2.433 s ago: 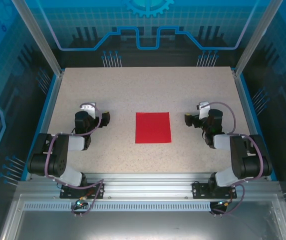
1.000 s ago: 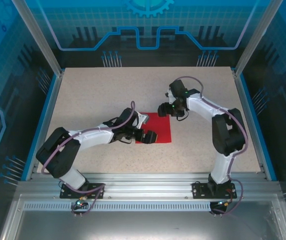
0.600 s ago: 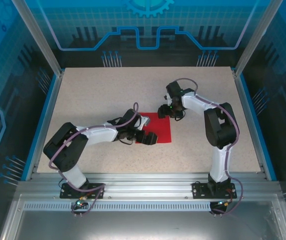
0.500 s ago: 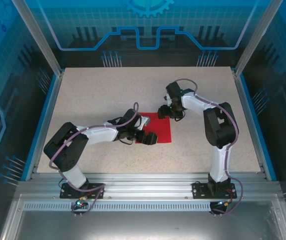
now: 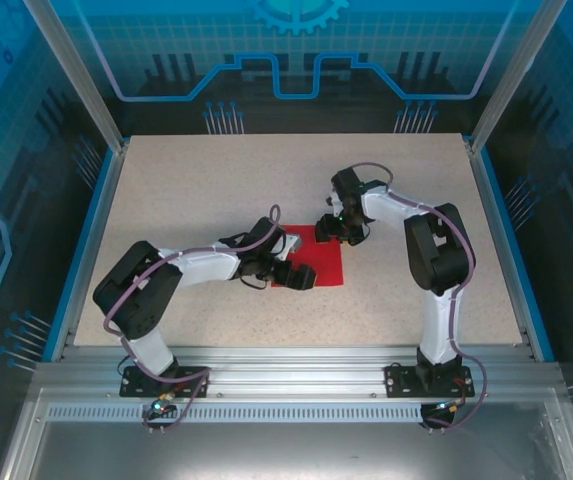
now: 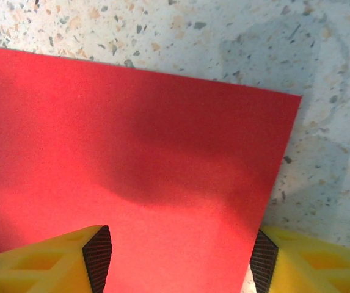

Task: Fold a paper plane with a square sheet of paper (fold left side to right side)
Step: Pick up the square sheet of paper from the center of the table.

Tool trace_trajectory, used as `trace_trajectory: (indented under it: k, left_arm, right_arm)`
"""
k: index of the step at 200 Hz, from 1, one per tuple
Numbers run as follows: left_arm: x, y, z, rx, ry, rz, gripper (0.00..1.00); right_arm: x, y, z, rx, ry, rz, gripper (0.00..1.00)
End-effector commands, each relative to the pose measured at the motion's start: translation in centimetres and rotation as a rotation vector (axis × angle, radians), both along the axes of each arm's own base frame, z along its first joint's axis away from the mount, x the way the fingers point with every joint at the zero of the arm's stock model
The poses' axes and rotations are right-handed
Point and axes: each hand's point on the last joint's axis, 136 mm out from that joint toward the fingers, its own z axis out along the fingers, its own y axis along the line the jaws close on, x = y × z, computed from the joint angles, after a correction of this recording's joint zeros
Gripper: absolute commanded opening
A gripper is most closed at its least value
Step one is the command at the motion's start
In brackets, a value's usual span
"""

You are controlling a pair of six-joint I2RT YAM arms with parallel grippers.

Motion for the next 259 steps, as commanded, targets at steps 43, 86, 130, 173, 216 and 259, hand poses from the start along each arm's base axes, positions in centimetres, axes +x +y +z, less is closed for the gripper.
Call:
trace_trajectory:
  k: [43, 86, 130, 173, 216, 259]
  left_arm:
    - [0.0, -0.3, 0.4, 0.007, -0.007, -0.008, 0.99]
    - [1.5, 1.1, 4.2, -0.032, -0.124, 0.059, 0.98]
    - [3.8, 5.7, 10.0, -0.199, -0.213, 0.235, 0.99]
    - [4.4, 9.0, 17.1, -0.378, -0.341, 0.239, 0.99]
    - [2.9, 7.7, 22.5, -0.483, -0.452, 0.045, 0.98]
    - [1.7, 6.8, 25.8, -0.549, -0.533, -0.081, 0.99]
  right_arm:
    - [-1.8, 1.1, 0.4, 0.039, 0.038, 0.036, 0.39]
    - [-1.4, 0.6, 4.2, 0.1, -0.103, 0.09, 0.04]
    - [-2.4, -0.1, 12.6, 0.317, -0.365, 0.231, 0.0]
    - [-6.4, -0.4, 21.3, 0.525, -0.587, 0.433, 0.0]
    - [-11.0, 1.1, 27.7, 0.673, -0.727, 0.623, 0.0]
    - [-14.6, 2.3, 31.7, 0.721, -0.82, 0.767, 0.0]
